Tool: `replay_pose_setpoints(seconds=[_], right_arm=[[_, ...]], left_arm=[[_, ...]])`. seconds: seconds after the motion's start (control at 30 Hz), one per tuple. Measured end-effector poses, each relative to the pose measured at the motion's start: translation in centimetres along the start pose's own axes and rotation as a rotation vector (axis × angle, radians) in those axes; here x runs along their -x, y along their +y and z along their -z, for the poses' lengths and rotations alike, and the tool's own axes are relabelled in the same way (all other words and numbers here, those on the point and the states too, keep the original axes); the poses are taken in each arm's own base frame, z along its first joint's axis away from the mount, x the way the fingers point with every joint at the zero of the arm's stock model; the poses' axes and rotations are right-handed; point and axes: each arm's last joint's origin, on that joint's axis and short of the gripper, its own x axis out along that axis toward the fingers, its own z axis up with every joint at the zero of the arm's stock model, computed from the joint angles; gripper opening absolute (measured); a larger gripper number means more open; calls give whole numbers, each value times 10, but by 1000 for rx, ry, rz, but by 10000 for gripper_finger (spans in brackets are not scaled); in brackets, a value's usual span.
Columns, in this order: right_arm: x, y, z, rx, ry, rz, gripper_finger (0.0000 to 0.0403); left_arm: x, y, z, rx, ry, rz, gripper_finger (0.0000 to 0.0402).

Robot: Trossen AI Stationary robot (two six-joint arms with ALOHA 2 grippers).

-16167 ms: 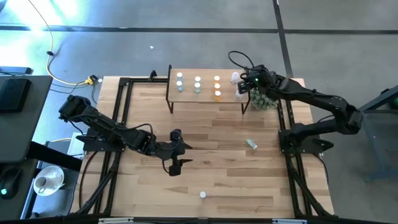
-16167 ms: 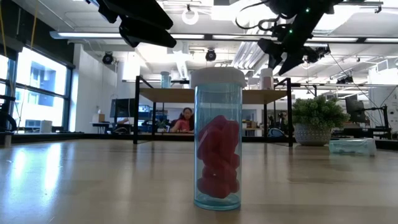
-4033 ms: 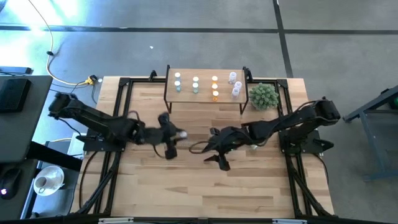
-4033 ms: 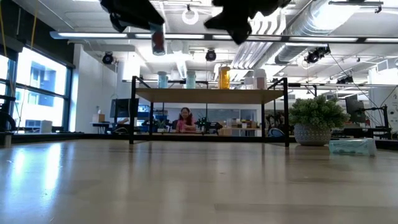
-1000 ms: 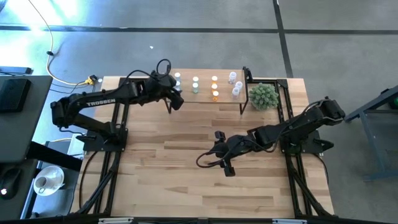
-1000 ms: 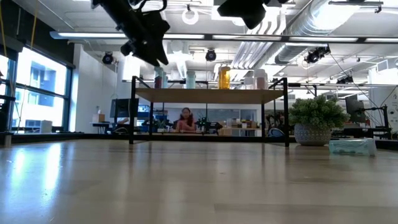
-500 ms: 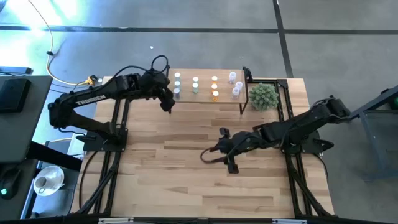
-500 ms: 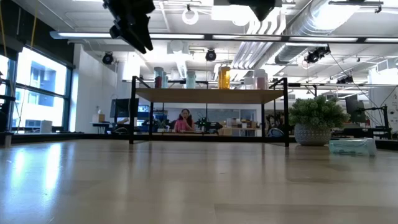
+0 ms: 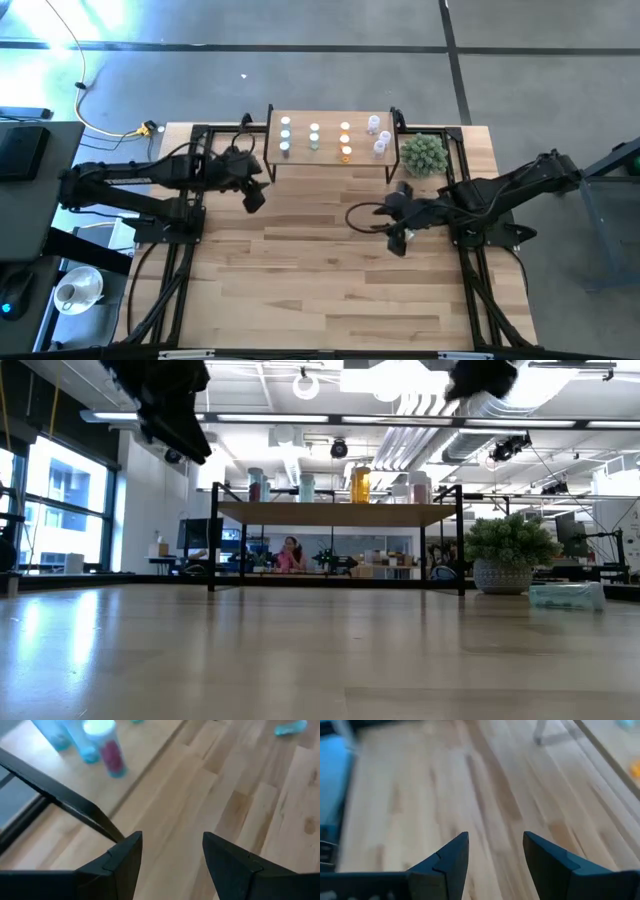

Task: Pick and place medicine bottles onto shelf by color
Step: Put the light blue pill bottle on the shelf aligned with the other light blue pill bottles

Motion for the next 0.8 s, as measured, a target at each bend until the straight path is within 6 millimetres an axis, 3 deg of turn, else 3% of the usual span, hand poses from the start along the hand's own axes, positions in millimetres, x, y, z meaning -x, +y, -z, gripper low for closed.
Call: replay_pose_setpoints(seconds=[0.47,0.8], right_arm=[[-4,-13,36,-209,340,271,179],[-15,-10,46,-214,427,373,179]], left_arm=[[-27,-39,60,-16,-147,226,200],[-27,-57,78,-24,-175,341,200]])
